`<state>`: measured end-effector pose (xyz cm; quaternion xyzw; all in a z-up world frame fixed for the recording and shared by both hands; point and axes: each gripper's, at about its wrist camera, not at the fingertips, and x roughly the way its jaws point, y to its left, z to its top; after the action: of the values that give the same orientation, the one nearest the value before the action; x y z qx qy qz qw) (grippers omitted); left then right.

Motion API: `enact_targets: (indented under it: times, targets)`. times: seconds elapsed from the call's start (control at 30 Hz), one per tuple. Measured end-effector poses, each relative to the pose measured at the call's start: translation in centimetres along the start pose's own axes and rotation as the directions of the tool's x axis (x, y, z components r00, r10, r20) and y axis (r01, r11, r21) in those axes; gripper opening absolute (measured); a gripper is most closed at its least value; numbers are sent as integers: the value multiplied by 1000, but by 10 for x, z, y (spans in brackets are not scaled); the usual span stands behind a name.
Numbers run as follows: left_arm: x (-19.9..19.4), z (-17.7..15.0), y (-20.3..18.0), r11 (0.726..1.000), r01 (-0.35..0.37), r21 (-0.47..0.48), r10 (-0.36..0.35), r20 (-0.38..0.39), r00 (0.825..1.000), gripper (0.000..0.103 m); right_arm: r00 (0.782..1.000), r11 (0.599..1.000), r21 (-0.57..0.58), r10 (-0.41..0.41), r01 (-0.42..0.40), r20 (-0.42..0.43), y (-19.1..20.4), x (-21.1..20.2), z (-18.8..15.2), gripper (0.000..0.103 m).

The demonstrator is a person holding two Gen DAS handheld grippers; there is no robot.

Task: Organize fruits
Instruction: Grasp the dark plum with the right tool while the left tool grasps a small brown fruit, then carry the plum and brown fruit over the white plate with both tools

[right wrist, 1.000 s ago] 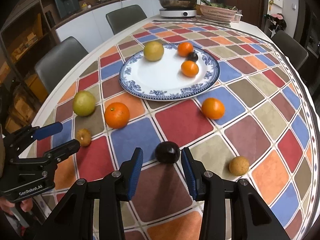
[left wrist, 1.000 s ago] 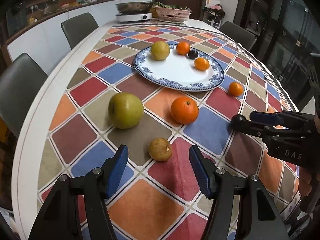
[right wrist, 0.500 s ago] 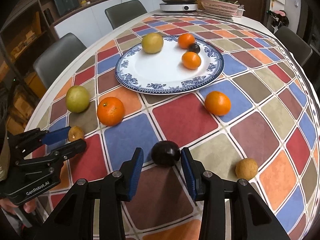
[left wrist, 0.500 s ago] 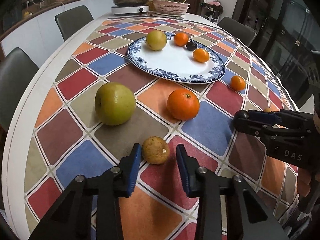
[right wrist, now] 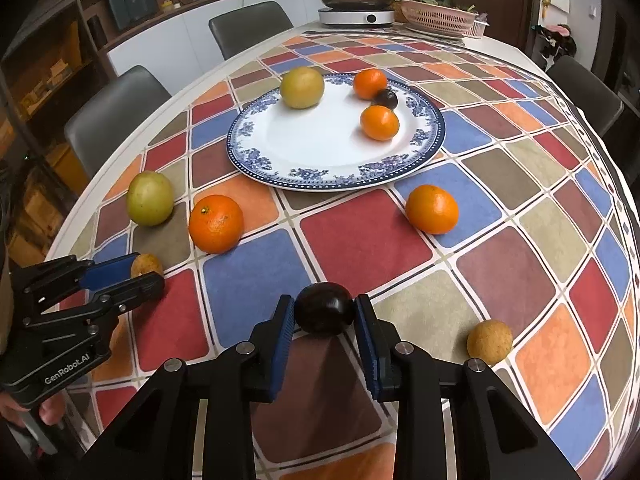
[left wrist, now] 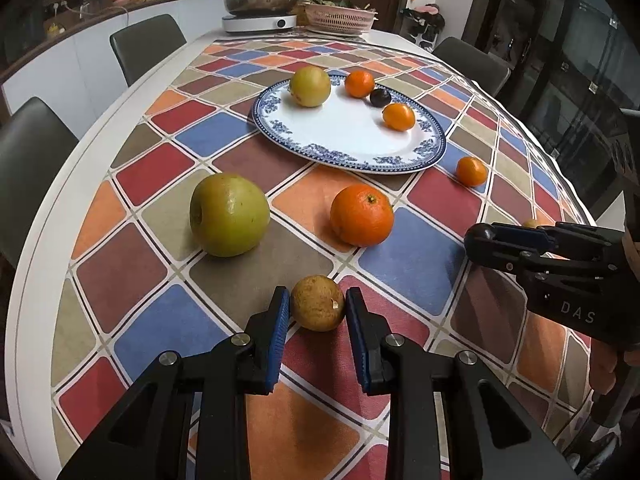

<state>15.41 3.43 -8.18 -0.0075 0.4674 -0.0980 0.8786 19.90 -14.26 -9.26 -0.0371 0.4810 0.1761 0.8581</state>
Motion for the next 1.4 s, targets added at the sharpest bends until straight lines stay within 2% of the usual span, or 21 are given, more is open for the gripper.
enact_targets:
  times: [0.43, 0.77, 1.13, 1.4]
  targets:
    - [-37, 13, -14, 999, 35, 21, -36, 84, 996, 29, 996, 999, -16, 45, -43, 78, 7, -34, 4, 32]
    - [-60, 47, -25, 998, 37, 58, -46, 162, 986, 29, 984, 997, -41, 71, -65, 161, 9, -66, 26, 31]
    - [-53, 92, -27, 997, 44, 70, -56, 181, 982, 29, 977, 996, -53, 83, -74, 197, -3, -70, 66, 31]
    - [-35, 125, -21, 996, 47, 80, -59, 155, 986, 29, 978, 995, -66, 80, -69, 190, -13, -58, 99, 31]
